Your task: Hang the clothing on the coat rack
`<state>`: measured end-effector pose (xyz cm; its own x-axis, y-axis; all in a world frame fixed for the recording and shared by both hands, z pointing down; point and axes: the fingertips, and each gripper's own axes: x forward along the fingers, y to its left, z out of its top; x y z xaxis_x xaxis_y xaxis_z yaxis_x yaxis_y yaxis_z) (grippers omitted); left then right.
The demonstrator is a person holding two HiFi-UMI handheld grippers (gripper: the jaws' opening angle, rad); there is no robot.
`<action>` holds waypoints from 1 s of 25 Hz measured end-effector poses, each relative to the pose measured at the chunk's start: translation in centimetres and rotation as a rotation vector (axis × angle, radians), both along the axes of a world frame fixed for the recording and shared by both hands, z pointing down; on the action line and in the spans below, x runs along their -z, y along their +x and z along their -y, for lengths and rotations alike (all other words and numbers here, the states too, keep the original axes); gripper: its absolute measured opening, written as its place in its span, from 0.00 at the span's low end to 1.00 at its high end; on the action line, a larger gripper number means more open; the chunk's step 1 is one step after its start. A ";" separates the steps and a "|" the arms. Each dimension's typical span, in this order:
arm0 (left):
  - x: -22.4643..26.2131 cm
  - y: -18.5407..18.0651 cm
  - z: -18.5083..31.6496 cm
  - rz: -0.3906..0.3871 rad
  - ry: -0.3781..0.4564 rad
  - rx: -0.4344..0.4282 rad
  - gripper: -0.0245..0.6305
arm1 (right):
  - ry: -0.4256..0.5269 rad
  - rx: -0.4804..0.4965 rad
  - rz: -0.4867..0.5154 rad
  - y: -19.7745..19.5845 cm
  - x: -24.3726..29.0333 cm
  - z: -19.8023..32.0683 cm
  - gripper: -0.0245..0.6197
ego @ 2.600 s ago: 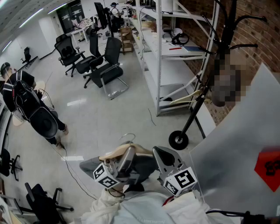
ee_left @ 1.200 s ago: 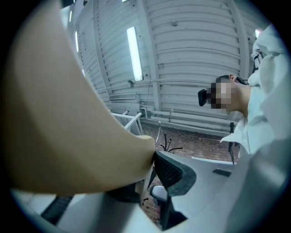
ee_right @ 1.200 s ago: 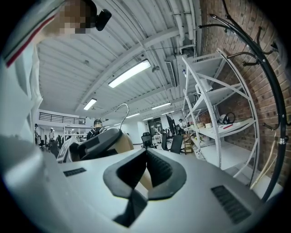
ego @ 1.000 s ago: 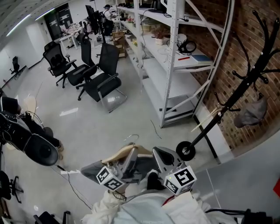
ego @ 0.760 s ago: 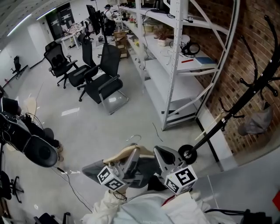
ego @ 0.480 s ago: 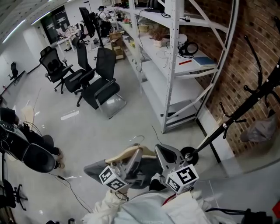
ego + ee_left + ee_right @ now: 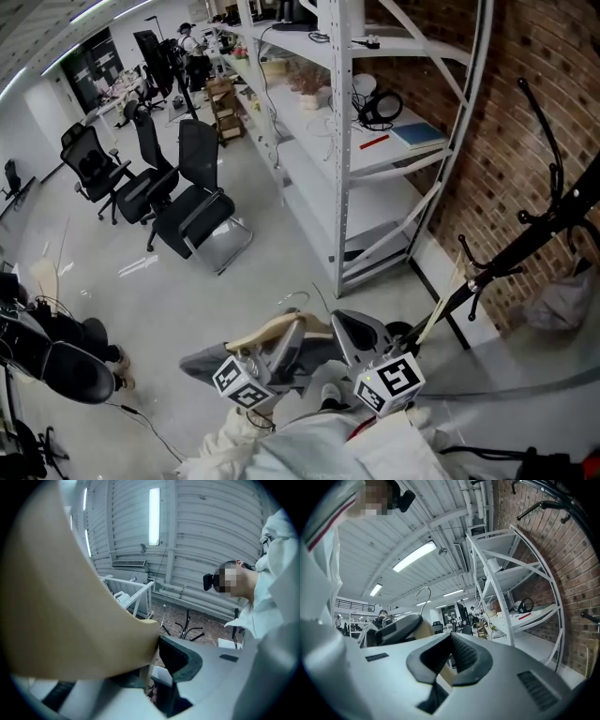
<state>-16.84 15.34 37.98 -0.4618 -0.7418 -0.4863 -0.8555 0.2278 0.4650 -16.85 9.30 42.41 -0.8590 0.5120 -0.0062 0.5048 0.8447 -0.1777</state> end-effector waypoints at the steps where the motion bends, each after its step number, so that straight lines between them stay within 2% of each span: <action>1: -0.1 -0.7 0.5 0.001 -0.001 -0.008 0.19 | 0.000 -0.010 0.002 -0.6 0.0 0.6 0.08; 12: -0.1 -6.0 8.0 0.005 -0.007 -0.115 0.19 | -0.004 -0.097 0.024 -5.4 0.0 7.6 0.08; 19: 0.0 -6.9 12.3 -0.008 0.000 -0.249 0.19 | 0.019 -0.217 0.009 -5.5 -0.2 11.6 0.08; 25: 0.3 -7.7 15.1 -0.024 0.016 -0.403 0.19 | 0.016 -0.356 -0.005 -5.6 -0.1 14.4 0.08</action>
<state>-24.59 0.26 37.64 -0.1468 -0.8584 -0.4914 -0.8635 -0.1311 0.4870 -22.49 -5.10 42.47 -0.9836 0.1801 0.0041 0.1770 0.9703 -0.1647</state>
